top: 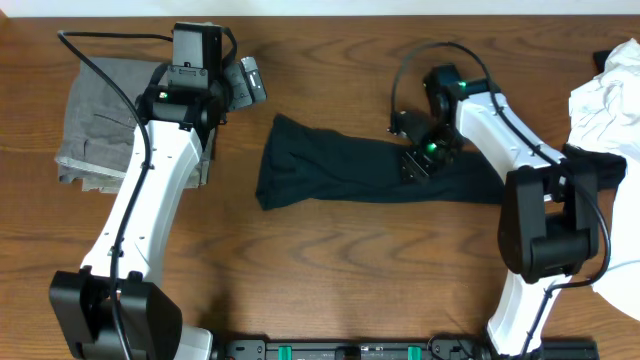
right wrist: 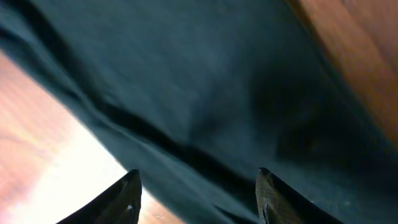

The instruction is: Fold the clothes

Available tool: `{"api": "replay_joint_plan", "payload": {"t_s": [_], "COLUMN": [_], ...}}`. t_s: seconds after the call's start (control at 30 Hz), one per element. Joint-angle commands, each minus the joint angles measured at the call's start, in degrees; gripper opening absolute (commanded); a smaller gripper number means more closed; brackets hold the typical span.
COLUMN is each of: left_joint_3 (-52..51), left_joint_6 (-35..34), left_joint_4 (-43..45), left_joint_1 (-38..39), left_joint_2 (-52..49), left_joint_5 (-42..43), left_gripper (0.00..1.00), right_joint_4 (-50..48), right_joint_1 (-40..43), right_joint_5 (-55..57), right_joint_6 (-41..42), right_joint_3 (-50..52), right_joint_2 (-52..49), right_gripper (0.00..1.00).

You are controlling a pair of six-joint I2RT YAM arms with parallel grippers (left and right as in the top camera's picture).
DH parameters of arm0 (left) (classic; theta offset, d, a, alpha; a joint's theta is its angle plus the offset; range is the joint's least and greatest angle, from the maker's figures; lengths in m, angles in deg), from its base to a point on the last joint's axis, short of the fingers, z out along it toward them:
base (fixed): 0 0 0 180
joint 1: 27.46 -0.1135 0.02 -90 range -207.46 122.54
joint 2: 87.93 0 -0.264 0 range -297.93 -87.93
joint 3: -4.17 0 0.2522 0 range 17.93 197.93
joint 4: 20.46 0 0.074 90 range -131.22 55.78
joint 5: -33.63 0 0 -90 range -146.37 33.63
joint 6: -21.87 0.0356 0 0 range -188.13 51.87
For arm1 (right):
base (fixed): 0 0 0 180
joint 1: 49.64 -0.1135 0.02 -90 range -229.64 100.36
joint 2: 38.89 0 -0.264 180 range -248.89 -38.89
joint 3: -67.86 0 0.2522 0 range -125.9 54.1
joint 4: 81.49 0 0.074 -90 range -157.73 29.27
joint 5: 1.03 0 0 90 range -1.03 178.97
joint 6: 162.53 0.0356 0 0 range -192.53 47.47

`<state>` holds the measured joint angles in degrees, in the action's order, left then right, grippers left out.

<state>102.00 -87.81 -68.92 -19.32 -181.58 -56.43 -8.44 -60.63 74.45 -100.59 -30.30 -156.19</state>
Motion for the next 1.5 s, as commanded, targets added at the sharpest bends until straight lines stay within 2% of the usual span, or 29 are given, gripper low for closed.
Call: {"api": "replay_joint_plan", "payload": {"t_s": [0.0, 0.13, 0.4, 0.83, 1.13, 1.3, 1.47], "left_joint_3": [0.17, 0.17, 0.17, 0.17, 0.17, 0.17, 0.17], "left_joint_6": [-0.11, -0.11, -0.11, -0.11, -0.11, -0.11, -0.11], "left_joint_4": [-0.2, -0.22, -0.22, -0.22, -0.22, -0.22, -0.22], "left_joint_1": [-0.09, -0.09, -0.09, -0.09, -0.09, -0.09, -0.09], "left_joint_2": [-0.37, -0.39, -0.39, -0.39, -0.39, -0.39, -0.39], "left_joint_5": [-0.68, -0.66, -0.66, -0.68, -0.68, -0.68, -0.68], "left_gripper": [0.98, 0.98, 0.98, 0.98, 0.98, 0.98, 0.98], "right_joint_4": [-2.27, -3.04, 2.56, 3.45, 4.42, 6.14, 3.23], "right_joint_1": [1.2, 1.29, 1.27, 1.27, 1.22, 1.33, 2.1], "right_joint_5": [-2.27, -2.4, -2.93, -3.26, -7.58, -2.4, 0.61], "right_joint_6": [-0.92, -0.9, -0.24, 1.46, 2.27, 2.29, 2.27], "right_joint_3": [3.1, 5.2, 5.09, 6.49, 3.04, 1.73, 2.1], "right_joint_2": [-0.04, -0.04, -0.02, -0.02, 2.58, 5.86, 6.21], "right_gripper": [0.57, 0.56, 0.42, 0.47, 0.43, 0.43, 0.49]}}
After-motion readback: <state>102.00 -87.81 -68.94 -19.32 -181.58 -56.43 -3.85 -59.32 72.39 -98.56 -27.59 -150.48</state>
